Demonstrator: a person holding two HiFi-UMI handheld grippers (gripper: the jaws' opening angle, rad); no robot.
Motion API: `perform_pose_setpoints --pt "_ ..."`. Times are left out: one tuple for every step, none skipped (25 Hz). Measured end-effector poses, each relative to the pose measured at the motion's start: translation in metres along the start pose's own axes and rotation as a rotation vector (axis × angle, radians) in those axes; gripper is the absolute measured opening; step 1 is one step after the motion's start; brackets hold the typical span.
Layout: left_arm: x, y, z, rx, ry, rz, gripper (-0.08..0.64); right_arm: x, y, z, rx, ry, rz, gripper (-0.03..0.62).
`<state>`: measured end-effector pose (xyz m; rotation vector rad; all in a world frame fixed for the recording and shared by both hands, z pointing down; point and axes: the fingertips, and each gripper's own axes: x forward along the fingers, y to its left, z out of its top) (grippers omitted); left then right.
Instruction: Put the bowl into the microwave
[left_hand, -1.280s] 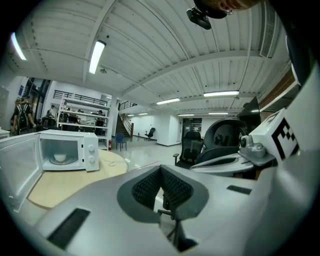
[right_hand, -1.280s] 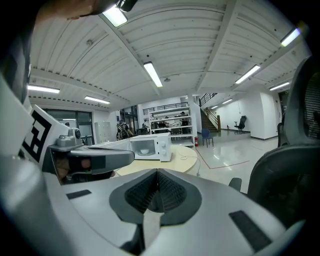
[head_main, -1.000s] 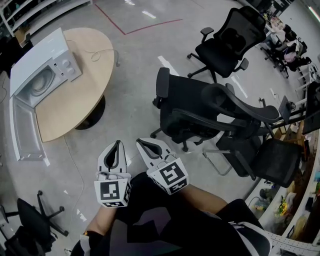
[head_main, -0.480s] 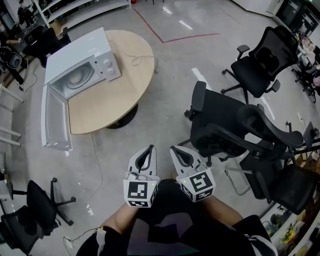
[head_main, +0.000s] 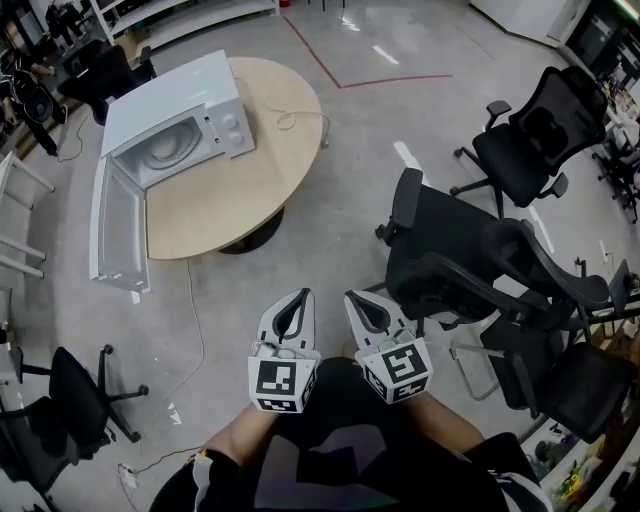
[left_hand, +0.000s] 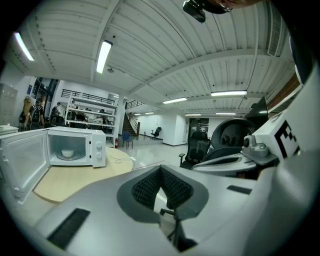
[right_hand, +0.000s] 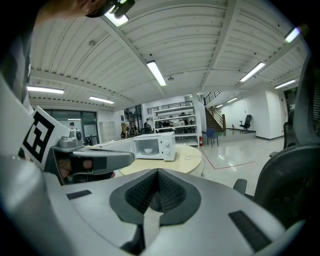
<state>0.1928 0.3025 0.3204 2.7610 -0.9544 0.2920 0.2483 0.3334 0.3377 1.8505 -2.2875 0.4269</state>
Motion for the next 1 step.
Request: perform_pose_setpoints --pt "-0.0002 -0.0001 -0.0002 0.0 0.0 0.001 0.046 -0.0003 -0.0002 -0.0002 0.0 0.0 -0.001 0.015"
